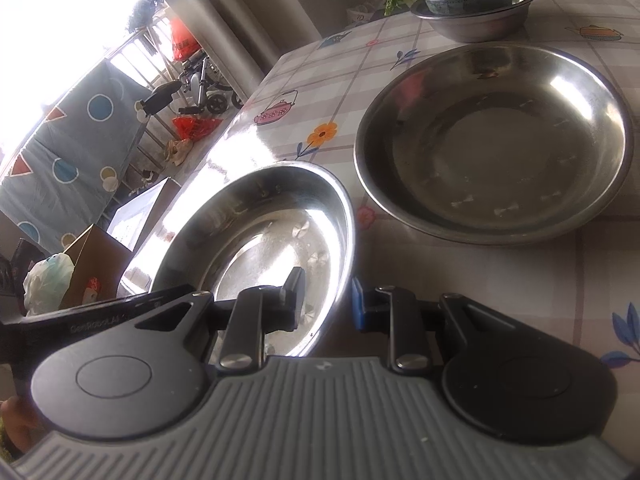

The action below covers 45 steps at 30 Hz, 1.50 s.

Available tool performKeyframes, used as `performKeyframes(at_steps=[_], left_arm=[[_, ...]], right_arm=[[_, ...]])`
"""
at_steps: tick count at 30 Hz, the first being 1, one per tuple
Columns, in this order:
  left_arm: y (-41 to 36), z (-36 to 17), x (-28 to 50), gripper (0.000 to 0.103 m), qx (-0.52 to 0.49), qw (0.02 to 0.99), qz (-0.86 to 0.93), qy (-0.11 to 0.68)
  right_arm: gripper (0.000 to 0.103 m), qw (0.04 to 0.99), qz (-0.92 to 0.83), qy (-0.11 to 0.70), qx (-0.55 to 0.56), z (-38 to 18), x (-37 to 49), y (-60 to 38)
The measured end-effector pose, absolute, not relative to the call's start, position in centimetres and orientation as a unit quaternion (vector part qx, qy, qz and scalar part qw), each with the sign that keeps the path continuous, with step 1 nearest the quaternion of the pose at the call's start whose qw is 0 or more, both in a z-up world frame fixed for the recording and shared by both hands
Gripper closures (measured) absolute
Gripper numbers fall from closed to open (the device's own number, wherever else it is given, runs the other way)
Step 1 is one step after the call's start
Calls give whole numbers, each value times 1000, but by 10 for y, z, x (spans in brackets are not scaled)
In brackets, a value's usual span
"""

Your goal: Organize plates and bowls

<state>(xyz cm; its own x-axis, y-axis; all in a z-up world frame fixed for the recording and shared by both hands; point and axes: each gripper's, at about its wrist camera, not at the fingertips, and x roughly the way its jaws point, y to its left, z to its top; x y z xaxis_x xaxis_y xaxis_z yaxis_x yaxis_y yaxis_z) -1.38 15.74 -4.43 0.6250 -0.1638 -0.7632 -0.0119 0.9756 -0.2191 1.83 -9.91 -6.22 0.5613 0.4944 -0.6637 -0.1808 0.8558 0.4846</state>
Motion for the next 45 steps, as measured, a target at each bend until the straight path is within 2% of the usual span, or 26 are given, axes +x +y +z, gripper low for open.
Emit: performKeyframes(at_steps=[10,21,24,34,42,45], left_arm=[[143,-45,-16,68,-32,907,-1,421],[142,-45,-2,83,-18,901,24,433],[141,-43,-2,84,-14,900,30,434],[146,-42,-6,83,-16,892,19,451],[138,-46,8,74,3,888,22,458],[137,-46,11,74,3,888,28,459]], right_arm=[[81,882,179,404,165,-58,11,-106],[90,888,174,402,143,-59,19,-90],[91,887,172,405,142,-60,19,-88],[91,883,174,415,135,-63,14,-86],[91,883,171,417,127,-66,20,-79],[91,884,170,417,124,-67,21,-77]])
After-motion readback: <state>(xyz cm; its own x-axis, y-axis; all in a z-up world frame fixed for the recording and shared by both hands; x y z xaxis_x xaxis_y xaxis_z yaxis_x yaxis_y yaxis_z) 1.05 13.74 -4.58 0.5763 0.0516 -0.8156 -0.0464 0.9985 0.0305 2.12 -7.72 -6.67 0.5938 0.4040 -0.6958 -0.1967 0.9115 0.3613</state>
